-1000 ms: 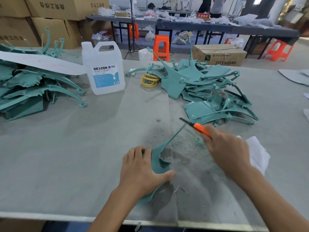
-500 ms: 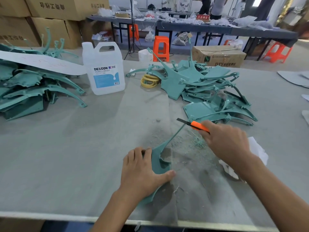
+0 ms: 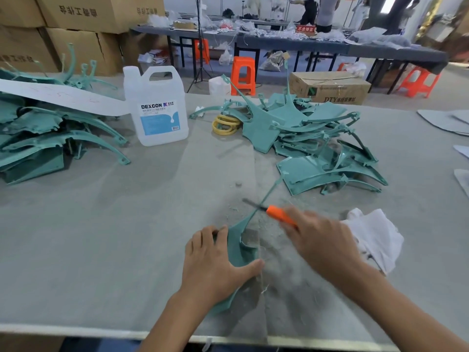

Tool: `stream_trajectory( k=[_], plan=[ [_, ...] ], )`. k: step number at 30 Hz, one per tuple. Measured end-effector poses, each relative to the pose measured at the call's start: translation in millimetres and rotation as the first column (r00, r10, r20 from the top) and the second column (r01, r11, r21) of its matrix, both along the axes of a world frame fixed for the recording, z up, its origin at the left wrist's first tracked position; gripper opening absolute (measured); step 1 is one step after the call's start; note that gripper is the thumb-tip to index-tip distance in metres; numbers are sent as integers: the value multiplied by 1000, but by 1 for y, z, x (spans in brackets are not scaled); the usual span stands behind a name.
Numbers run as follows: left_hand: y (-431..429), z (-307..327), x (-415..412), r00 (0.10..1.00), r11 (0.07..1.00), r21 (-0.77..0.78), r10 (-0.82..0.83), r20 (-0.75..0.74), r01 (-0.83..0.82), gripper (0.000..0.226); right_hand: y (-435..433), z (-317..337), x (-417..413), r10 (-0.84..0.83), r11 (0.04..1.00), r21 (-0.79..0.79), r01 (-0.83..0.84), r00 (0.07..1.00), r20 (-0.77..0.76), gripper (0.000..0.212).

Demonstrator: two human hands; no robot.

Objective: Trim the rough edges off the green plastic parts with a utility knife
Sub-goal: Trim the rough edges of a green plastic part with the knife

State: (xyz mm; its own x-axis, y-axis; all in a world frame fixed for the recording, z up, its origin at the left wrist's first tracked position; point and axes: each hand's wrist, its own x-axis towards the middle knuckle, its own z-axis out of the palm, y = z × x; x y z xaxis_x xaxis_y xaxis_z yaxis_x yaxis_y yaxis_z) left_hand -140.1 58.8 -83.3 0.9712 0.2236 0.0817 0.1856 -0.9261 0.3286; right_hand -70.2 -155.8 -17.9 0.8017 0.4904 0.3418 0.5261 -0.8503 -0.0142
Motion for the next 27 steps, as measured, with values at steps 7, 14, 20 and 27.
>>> stream_trajectory(
  k=[7, 14, 20, 27],
  plan=[
    [0, 2, -1, 1000, 1000, -14, -19, 6, 19, 108, -7, 15, 26, -176, 983, 48, 175, 984, 16, 35],
    [3, 3, -4, 999, 999, -23, -43, 13, 43, 111, 23, 26, 40, -23, 714, 624, 318, 901, -433, 43],
    [14, 10, -10, 990, 989, -56, -138, -3, 137, 116, 22, 22, 58, 287, 477, 764, 434, 744, -603, 28],
    [9, 39, -23, 977, 975, -83, -208, -39, 205, 90, 23, 21, 53, 374, 391, 839, 379, 767, -521, 25]
  ],
)
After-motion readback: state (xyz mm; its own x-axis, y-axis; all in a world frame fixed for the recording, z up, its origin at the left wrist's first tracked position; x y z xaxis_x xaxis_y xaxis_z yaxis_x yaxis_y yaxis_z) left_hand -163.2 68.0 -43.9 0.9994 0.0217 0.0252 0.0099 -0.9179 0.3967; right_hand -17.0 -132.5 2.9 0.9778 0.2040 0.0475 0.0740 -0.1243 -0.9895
